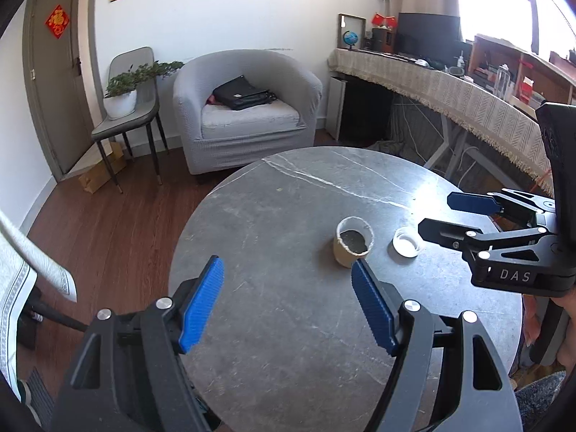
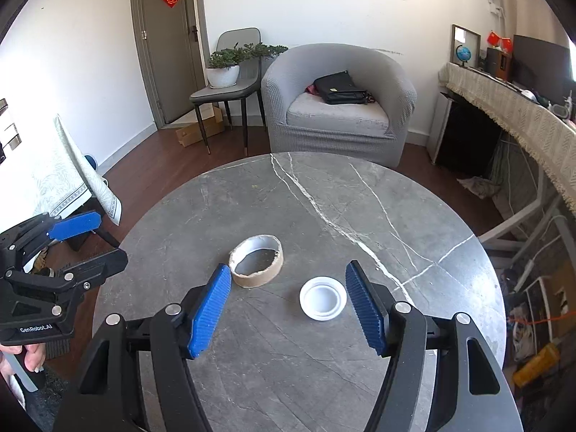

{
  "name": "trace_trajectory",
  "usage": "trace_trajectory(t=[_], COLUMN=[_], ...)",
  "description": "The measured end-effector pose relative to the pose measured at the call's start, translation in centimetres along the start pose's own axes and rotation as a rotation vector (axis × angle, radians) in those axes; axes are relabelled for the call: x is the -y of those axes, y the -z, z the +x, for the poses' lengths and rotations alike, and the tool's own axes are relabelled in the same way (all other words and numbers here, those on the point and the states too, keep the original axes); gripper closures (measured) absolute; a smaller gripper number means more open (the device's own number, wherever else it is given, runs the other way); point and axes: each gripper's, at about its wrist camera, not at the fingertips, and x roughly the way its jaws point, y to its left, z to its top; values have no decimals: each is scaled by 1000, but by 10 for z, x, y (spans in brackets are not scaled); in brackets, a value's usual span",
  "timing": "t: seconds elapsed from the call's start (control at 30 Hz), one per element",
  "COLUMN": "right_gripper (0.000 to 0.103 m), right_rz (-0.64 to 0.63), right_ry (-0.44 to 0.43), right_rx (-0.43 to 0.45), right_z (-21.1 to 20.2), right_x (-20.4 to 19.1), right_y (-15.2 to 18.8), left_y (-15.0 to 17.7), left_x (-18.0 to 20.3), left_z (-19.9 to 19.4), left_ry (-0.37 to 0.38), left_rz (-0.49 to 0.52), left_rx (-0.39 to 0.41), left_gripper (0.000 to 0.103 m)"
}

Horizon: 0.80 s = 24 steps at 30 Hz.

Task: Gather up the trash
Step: 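Move both tools back over the table toward the last tape roll and cap, then grasp the cardboard tape roll with the left tool while the right tool grasps the white cap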

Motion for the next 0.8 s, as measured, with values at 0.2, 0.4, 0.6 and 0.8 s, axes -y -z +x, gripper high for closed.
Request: trace_trajectory(t=[0.2, 0.4, 0.6, 0.8], right_gripper=[36, 36, 36, 36], right_rz=[0, 14, 30, 66], right_ry=[38, 23, 11, -20], right_rx=[-34, -65, -86, -97], right_z=[7, 9, 12, 16], right_x=[20, 35, 48, 62], right_y=[11, 23, 35, 44], left_y=[-9, -12, -13, -15], left_x=[28, 50, 52, 63], left_z=[29, 59, 88, 101], left_ry=[39, 47, 25, 12], left_rz=[37, 70, 39, 64], left_rx=[-23, -64, -106, -120], left_gripper=[27, 27, 28, 28])
